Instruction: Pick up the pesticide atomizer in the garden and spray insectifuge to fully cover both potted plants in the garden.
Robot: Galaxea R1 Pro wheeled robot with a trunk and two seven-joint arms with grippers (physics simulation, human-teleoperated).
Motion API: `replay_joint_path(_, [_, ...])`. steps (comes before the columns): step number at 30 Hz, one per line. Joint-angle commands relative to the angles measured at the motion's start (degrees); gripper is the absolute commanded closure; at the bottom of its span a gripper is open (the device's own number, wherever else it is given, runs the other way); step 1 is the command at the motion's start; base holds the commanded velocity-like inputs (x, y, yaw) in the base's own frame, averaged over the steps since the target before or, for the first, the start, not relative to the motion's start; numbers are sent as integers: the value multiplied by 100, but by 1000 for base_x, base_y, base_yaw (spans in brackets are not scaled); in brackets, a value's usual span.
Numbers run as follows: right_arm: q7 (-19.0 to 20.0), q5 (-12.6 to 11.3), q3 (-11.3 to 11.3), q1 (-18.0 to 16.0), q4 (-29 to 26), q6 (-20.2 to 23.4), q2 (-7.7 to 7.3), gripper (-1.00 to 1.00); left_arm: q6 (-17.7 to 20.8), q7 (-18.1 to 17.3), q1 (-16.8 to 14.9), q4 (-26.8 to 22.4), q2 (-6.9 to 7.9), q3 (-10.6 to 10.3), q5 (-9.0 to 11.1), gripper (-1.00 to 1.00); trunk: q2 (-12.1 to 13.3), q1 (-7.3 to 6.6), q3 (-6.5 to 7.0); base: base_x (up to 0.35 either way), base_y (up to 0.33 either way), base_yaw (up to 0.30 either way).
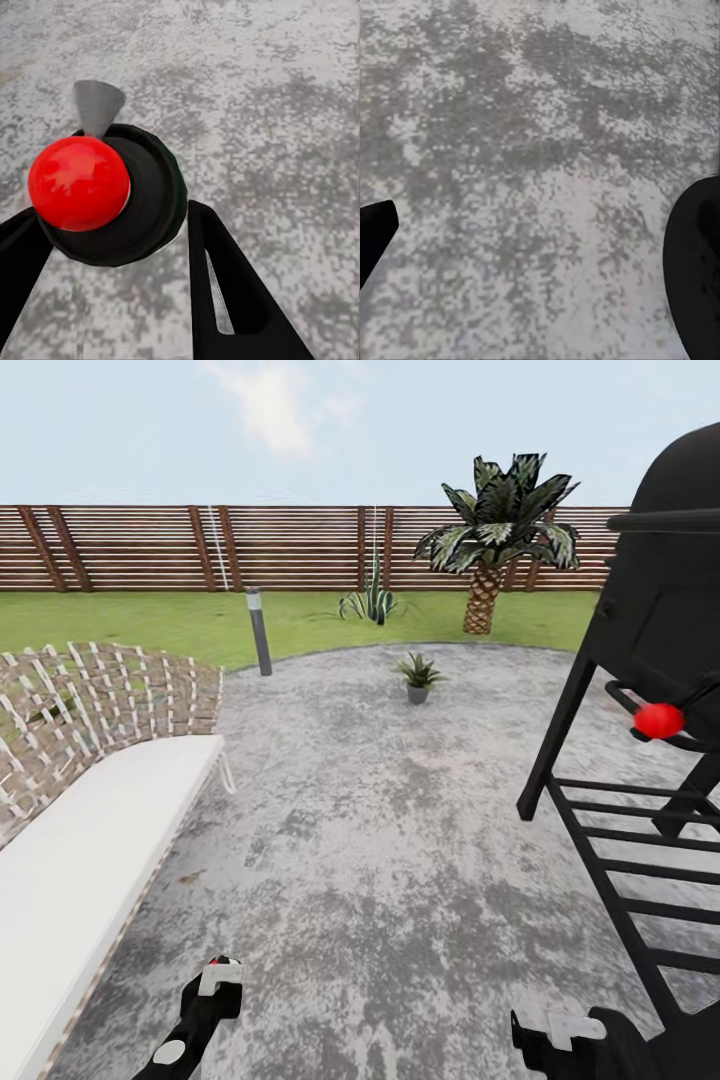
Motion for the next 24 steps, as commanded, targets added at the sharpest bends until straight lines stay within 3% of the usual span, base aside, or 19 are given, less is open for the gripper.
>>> replay_joint_path(1, [-15, 21, -4, -3, 4, -16, 1, -100, -21, 5, -3, 6, -3, 25, -38, 100, -2, 2, -5, 338, 0, 0])
replay_joint_path(24, [-15, 22, -4, -3, 4, -16, 1, -100, -16, 5, -3, 9, -3, 25, -38, 100, -2, 2, -5, 338, 0, 0])
